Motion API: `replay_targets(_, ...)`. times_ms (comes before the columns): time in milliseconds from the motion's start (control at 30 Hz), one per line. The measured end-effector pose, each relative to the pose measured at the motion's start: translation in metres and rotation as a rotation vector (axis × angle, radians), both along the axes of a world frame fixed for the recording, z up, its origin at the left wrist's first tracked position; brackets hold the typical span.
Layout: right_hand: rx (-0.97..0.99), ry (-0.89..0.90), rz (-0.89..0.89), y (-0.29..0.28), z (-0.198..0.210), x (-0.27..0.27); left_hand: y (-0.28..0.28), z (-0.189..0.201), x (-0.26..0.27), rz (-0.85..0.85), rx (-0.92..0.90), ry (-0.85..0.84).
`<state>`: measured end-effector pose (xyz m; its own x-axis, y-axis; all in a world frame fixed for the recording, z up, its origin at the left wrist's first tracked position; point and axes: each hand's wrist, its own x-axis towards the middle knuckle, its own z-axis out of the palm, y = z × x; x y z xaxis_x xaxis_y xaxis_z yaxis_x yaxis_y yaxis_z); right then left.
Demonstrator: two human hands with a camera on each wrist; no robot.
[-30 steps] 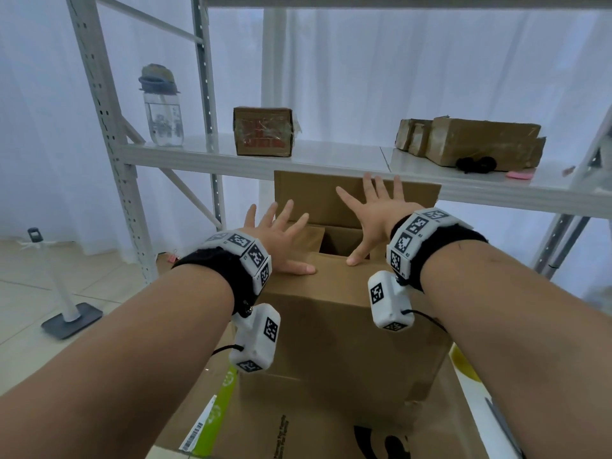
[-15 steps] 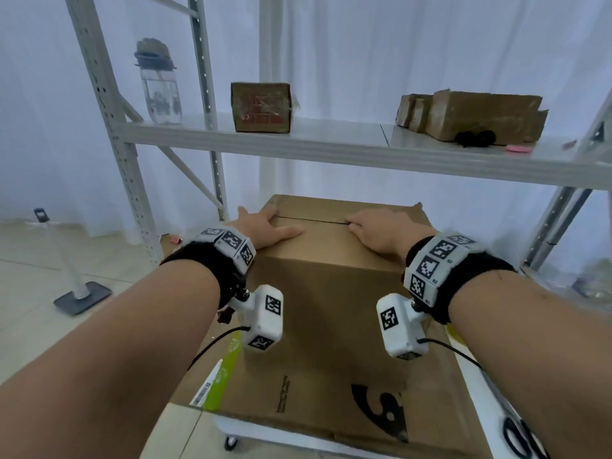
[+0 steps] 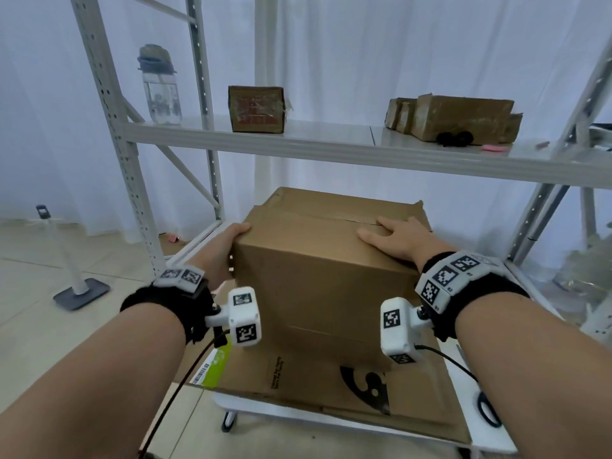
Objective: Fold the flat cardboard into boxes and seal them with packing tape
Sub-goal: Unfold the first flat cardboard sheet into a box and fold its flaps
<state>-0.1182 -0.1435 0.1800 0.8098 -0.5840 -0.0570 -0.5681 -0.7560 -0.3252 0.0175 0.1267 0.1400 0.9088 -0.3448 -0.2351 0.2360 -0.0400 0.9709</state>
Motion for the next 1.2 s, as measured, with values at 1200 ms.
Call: replay_targets(1200,1.114,-0.522,-0.118,-0.033,-0.071,-0.004,-0.169,0.017,-0.051,-0.302,0.670,-1.688)
